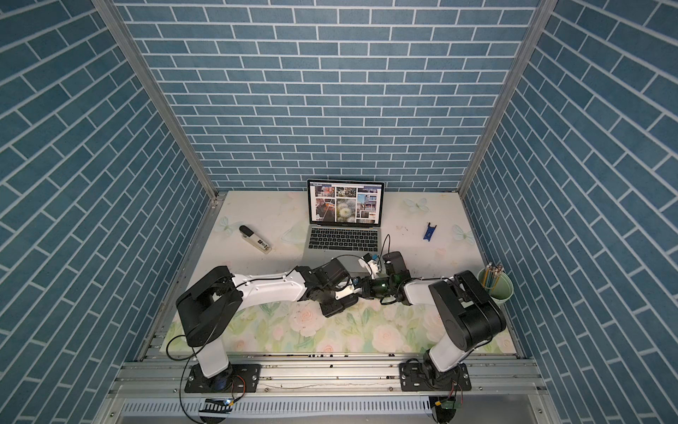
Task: Remove the wireless mouse receiver from the laptop
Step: Insert the USB plug into the mouse.
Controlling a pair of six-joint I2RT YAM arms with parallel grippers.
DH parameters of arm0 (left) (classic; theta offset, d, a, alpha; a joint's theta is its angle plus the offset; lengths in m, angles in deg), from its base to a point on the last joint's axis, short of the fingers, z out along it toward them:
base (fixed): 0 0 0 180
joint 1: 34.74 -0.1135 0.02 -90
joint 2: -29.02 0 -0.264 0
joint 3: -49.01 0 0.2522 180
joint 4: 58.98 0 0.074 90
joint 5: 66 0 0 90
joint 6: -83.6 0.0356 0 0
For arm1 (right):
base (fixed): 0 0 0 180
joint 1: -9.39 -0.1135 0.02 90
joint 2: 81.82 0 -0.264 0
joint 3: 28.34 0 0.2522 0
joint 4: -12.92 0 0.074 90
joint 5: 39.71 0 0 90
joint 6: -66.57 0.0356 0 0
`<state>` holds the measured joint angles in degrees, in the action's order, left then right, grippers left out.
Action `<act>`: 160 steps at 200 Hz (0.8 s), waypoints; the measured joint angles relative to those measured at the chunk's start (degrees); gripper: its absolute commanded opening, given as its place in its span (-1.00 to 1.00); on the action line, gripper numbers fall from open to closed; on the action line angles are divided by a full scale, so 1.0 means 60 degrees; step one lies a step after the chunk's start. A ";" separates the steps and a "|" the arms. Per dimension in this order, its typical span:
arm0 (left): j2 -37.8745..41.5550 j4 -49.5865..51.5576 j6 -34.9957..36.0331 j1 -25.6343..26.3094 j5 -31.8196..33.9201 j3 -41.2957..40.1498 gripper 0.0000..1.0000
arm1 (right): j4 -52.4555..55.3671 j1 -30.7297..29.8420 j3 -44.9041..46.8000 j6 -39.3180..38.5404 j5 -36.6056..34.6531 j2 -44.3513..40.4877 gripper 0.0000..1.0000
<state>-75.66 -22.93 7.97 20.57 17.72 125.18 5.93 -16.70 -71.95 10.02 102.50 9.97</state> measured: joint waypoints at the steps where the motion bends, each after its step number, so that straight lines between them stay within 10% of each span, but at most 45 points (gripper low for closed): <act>1: 0.0000 0.0000 0.0000 0.0000 0.0000 0.0000 0.09 | 0.0018 0.0007 0.0000 -0.0015 -0.0004 -0.0004 -1.00; 160: 0.0000 0.0000 0.0000 0.0000 0.0000 -0.0004 0.08 | 0.1067 0.0423 0.0033 -0.0641 0.0011 -0.0517 -0.86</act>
<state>-75.66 -22.93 7.97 20.57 17.72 125.16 12.33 -14.16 -71.75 6.17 102.56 6.87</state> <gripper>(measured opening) 0.625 0.056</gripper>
